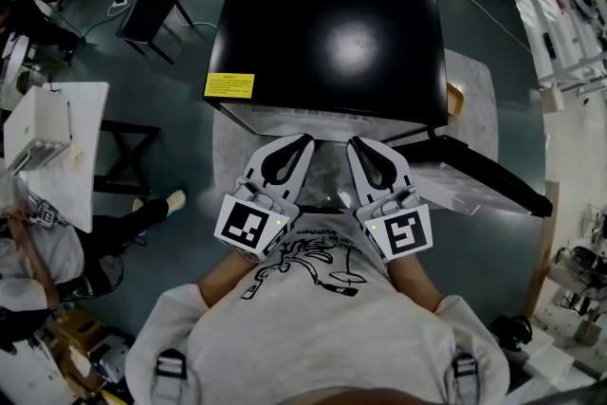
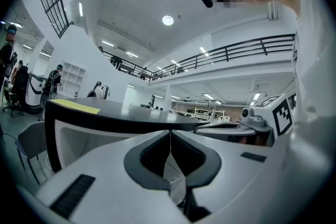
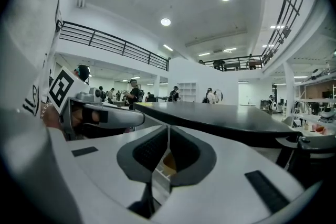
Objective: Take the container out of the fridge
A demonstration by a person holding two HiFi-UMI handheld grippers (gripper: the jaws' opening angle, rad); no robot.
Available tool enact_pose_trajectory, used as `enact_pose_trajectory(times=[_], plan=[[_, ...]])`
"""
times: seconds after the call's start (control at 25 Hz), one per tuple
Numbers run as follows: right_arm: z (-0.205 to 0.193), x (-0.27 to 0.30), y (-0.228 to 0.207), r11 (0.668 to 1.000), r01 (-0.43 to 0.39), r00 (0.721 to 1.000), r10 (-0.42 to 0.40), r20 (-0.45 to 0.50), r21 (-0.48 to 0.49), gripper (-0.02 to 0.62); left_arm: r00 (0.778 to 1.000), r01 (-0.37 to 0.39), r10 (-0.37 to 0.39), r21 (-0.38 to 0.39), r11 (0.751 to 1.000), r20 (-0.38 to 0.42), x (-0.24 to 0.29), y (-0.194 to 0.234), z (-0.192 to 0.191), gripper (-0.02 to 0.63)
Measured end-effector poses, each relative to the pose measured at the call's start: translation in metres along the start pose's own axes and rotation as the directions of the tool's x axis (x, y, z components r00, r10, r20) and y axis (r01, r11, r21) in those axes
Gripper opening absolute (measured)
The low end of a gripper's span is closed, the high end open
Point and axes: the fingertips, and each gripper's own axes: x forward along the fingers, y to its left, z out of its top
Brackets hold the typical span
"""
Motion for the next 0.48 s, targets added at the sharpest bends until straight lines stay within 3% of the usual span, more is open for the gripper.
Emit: enact_pose_trajectory(times=[0.48], plan=[[-0.042, 0.025, -0.009, 1.000, -0.001, 0.997, 0.001, -0.072, -0.011, 0.031, 0.995, -0.061, 0.058, -0.030, 0.998, -0.086, 0.012, 0.033, -0.043, 0.018]])
